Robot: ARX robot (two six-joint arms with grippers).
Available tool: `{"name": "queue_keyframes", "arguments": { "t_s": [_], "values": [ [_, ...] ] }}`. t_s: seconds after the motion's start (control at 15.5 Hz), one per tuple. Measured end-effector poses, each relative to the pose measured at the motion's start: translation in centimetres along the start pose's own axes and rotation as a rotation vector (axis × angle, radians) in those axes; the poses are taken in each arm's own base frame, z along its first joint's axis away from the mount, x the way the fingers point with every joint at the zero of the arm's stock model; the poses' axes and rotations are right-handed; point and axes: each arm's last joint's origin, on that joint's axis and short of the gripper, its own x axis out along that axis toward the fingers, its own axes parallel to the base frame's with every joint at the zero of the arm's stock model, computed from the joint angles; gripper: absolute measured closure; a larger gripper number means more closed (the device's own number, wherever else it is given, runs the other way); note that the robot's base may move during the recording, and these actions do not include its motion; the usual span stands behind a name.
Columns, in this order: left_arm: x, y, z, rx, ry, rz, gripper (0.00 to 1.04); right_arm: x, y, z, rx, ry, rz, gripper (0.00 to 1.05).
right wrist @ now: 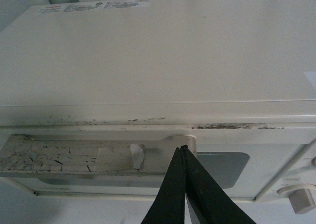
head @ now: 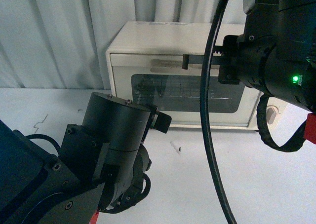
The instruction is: Open oven
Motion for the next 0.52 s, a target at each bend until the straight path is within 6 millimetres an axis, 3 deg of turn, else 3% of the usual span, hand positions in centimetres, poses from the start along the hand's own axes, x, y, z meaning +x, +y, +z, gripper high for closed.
{"name": "queue_keyframes", "arguments": {
  "t_s": [0.52],
  "values": [
    [0.0,0.0,0.0,0.000,0.000,0.000,0.07,1.6,1.3,-0.8,0.005,0.017,0.025,1.03]
  ]
}}
